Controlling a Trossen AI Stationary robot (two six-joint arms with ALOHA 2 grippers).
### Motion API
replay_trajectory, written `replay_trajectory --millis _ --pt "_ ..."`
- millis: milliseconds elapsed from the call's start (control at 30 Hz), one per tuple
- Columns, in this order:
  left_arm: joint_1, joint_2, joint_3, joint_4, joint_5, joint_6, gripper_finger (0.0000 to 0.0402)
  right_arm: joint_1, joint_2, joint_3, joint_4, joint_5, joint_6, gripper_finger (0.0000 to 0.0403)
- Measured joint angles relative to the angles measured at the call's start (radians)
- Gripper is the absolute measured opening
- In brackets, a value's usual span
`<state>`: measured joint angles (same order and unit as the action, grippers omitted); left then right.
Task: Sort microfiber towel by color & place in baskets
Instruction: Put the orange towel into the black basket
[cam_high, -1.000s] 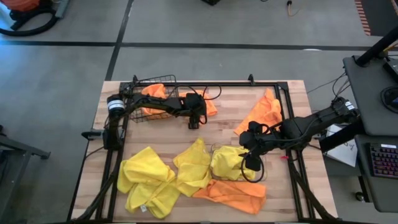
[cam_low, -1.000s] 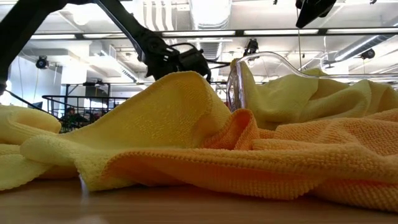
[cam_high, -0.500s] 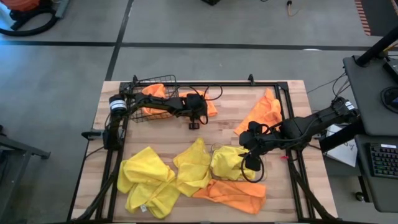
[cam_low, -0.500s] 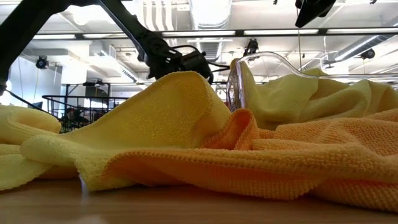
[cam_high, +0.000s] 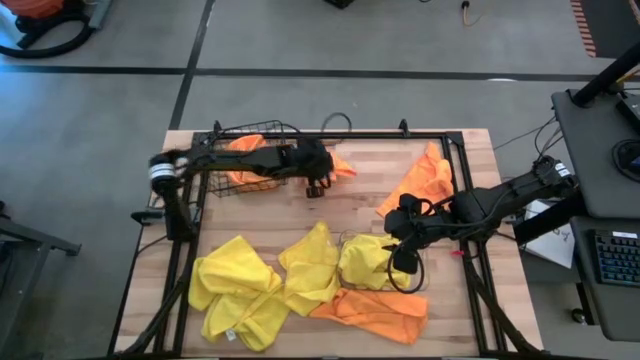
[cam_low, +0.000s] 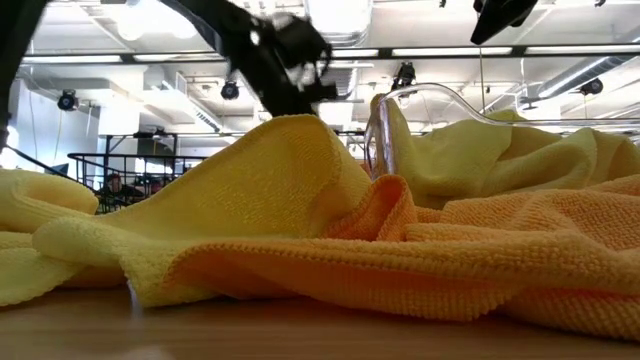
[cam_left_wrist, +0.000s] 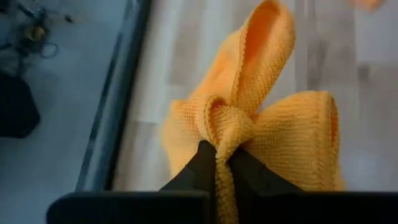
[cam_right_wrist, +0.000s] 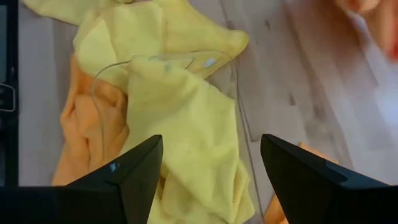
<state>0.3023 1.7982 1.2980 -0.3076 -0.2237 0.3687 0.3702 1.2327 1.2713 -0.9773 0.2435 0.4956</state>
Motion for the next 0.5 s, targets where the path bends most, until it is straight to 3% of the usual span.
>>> replay_trajectory --millis 200,500 --pt "-0.001 -0.217 -0.017 -0.024 0.044 -0.051 0.0001 0.0 0.0 0.0 0.029 0.021 -0.027 0.0265" --pt "0.005 -0.517 -0.079 -0.149 0.006 -0.113 0.0 0.0 0.0 -0.001 0.048 0.023 -0.043 0.0265"
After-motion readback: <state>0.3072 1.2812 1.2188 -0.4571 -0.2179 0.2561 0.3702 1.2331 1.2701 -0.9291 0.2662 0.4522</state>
